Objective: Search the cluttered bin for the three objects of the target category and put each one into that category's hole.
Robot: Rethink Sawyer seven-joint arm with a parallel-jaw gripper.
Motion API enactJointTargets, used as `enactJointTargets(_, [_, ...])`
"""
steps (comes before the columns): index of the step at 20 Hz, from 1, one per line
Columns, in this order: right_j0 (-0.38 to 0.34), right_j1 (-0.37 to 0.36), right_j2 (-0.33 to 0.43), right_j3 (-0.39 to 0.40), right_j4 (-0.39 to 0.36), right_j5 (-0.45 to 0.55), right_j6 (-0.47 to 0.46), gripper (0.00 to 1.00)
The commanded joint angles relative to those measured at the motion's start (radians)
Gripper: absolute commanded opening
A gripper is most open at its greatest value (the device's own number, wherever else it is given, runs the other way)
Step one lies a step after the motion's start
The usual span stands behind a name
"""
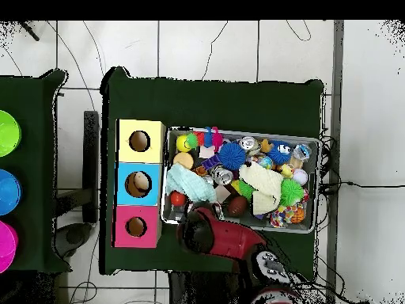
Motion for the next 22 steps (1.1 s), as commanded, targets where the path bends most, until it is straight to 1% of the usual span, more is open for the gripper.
enactJointTargets(1, [-0.056,-0.291,0.042,0.068,0.033,0.313,0.11,0.0])
enactJointTargets(3, [-0.085,-0.305,0.064,0.07,0.022,0.318,0.101,0.0])
enactJointTargets(4, [-0.084,-0.31,0.059,0.06,0.016,0.322,0.096,0.0])
enactJointTargets(7, [-0.13,-0.317,0.097,0.027,-0.001,0.347,0.055,0.0])
enactJointTargets(10, [-0.176,-0.341,0.128,-0.016,-0.007,0.424,-0.005,0.0])
enactJointTargets(11, [-0.201,-0.354,0.145,-0.043,-0.01,0.473,-0.044,0.0])
enactJointTargets(13, [-0.237,-0.366,0.169,-0.089,-0.02,0.537,-0.098,0.0])
enactJointTargets(16, [-0.288,-0.348,0.213,-0.16,-0.039,0.602,-0.157,0.0])
enactJointTargets(17, [-0.307,-0.331,0.233,-0.187,-0.047,0.614,-0.177,0.0])
enactJointTargets(19, [-0.333,-0.314,0.264,-0.206,-0.06,0.608,-0.186,0.0])
enactJointTargets(22, [-0.359,-0.299,0.297,-0.198,-0.074,0.571,-0.172,0.0])
